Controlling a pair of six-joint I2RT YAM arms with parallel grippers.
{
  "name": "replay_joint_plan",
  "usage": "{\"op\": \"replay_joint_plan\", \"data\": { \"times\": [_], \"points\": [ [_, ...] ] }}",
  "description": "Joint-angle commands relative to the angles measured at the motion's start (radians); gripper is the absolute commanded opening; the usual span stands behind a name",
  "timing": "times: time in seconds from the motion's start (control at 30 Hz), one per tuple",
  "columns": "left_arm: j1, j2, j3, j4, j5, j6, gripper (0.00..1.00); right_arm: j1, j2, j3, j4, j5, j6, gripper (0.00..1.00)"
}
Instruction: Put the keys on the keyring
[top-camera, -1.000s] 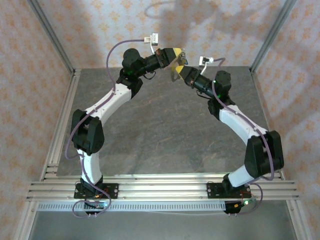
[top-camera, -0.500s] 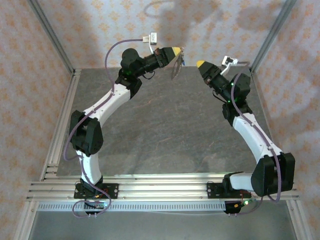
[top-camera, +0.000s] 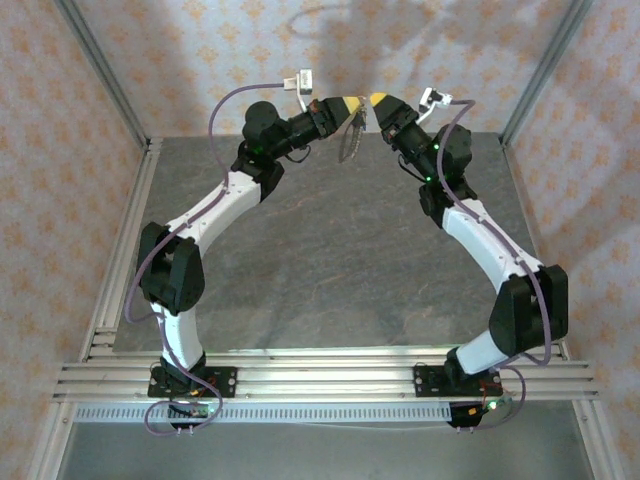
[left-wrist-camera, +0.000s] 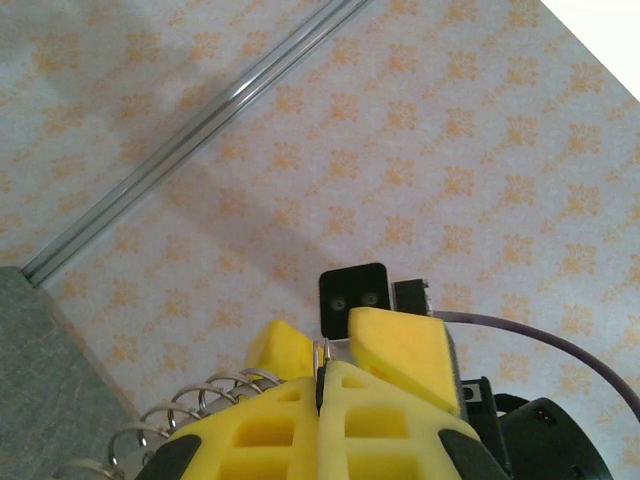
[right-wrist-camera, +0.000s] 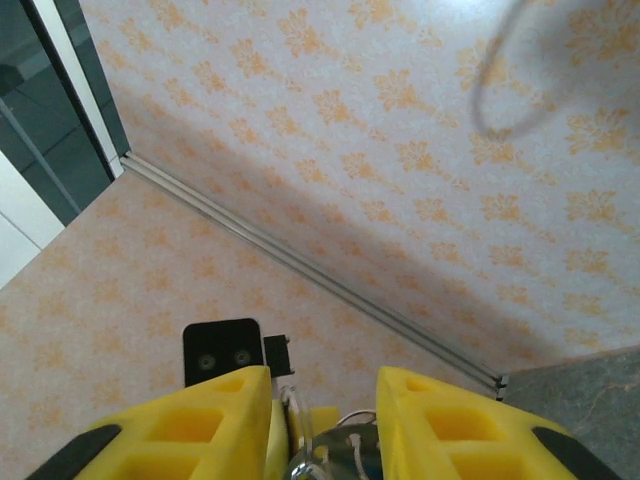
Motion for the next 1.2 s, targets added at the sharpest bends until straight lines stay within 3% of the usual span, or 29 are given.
{"op": "replay_joint_plan", "data": {
  "times": [0.0, 0.47, 0.67, 1.17],
  "points": [
    [-0.010, -0.054, -0.002, 0.058, -0.020, -0.009, 0.00, 0.014, 0.015, 0.043, 0.076, 0.016, 0.016, 0.31],
    [-0.019, -0.057, 0.004, 0.041, -0.021, 0.003, 0.00, 0.034, 0.044, 0.077, 0.078, -0.005, 0.016, 0.28],
    [-0.022, -0.055, 0.009, 0.041, -0.022, 0.003, 0.00, 0.035, 0.045, 0.075, 0.074, -0.017, 0.013, 0.19],
    [-0.022, -0.060, 0.006, 0.031, -0.025, 0.014, 0.00, 0.019, -0.018, -0.001, 0.056, 0.012, -0.020, 0.27]
  ]
}}
